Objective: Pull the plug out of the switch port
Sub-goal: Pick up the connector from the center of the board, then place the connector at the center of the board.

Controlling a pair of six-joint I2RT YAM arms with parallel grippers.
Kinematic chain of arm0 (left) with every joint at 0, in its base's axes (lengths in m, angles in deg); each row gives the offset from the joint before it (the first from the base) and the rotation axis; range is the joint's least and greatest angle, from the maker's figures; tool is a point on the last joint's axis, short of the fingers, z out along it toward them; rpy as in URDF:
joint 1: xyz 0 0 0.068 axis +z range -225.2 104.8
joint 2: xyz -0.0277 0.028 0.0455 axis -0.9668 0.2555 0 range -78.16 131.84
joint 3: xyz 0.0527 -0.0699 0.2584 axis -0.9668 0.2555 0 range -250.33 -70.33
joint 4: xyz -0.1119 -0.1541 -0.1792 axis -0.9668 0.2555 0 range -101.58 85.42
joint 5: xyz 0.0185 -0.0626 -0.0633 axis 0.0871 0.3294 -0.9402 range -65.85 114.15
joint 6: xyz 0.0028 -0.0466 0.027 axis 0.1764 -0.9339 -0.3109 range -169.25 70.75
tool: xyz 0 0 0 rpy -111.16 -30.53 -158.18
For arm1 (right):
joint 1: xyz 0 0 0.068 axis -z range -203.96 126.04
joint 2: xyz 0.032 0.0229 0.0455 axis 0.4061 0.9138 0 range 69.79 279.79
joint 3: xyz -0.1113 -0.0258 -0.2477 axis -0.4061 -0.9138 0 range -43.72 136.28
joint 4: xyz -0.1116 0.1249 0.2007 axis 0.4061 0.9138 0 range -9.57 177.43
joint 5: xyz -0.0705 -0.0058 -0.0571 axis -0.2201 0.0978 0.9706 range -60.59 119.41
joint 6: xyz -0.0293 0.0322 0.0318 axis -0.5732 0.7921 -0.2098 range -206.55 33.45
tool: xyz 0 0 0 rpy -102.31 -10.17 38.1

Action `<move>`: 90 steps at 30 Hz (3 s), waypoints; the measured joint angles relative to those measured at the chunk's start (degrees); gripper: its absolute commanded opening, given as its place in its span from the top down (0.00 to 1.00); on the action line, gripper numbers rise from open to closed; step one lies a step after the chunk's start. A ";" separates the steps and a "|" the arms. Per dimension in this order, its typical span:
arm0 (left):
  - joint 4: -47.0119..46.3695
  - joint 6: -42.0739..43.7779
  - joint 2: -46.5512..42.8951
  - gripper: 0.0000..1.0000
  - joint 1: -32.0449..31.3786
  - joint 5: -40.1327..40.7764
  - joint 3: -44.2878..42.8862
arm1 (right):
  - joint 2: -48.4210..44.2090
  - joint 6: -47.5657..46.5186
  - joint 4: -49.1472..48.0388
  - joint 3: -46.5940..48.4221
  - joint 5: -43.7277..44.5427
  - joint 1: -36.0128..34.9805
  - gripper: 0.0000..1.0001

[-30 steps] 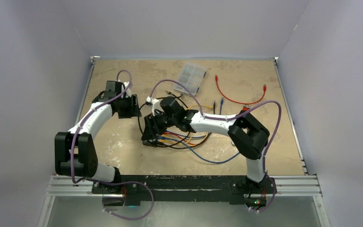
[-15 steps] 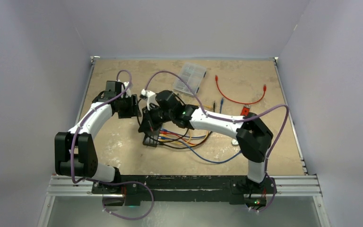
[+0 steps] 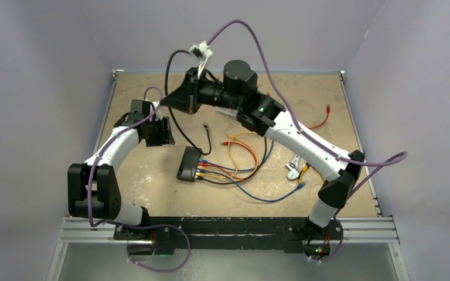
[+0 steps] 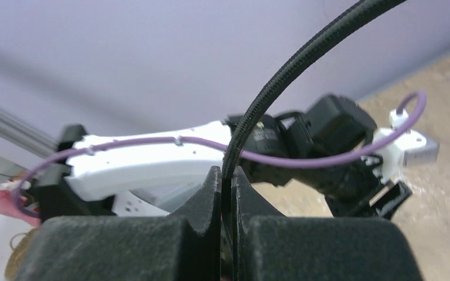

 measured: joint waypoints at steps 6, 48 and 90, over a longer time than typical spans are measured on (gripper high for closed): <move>0.02 0.00 0.00 0.48 0.00 0.28 0.00 | -0.72 3.63 -0.11 6.38 -2.95 3.13 1.00; 0.28 0.00 -0.02 0.47 0.00 0.66 0.00 | 15.85 -14.16 37.11 24.87 20.00 47.06 1.00; 0.81 0.00 -0.02 0.47 0.00 0.63 0.00 | 42.51 -14.38 35.45 29.29 7.85 46.75 0.52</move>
